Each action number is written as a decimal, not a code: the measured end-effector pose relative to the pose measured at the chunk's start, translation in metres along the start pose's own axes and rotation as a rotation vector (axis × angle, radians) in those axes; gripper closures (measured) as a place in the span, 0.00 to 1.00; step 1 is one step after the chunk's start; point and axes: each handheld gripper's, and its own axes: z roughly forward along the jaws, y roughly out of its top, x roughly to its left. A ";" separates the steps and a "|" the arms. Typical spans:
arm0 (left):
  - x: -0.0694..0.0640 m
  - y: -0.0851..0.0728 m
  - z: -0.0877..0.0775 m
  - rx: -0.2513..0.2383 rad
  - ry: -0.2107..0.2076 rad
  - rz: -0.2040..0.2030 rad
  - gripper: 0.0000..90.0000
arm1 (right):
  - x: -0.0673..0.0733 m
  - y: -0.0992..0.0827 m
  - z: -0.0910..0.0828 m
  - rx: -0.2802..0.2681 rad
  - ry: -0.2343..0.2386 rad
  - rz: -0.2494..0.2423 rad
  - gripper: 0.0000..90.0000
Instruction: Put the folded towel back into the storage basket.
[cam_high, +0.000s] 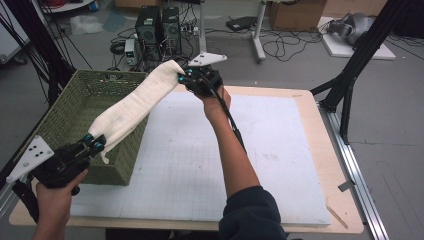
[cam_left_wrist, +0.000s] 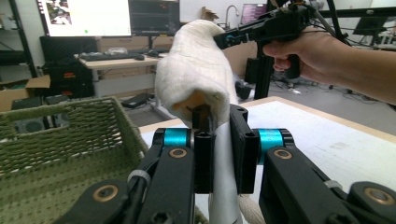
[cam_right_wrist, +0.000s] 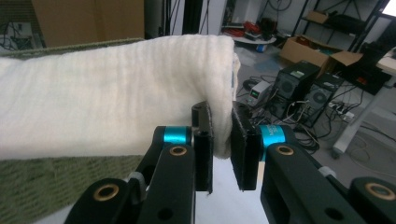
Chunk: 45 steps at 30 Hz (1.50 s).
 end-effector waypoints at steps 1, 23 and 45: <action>0.001 0.000 -0.001 0.000 0.004 0.000 0.91 | 0.002 0.003 0.004 -0.002 -0.003 -0.010 0.90; 0.027 -0.001 -0.028 -0.019 0.123 -0.037 0.91 | 0.042 0.064 0.099 0.015 0.051 -0.062 0.90; 0.053 -0.005 -0.043 0.012 0.283 -0.193 0.42 | 0.083 0.053 0.192 0.102 0.053 -0.043 0.46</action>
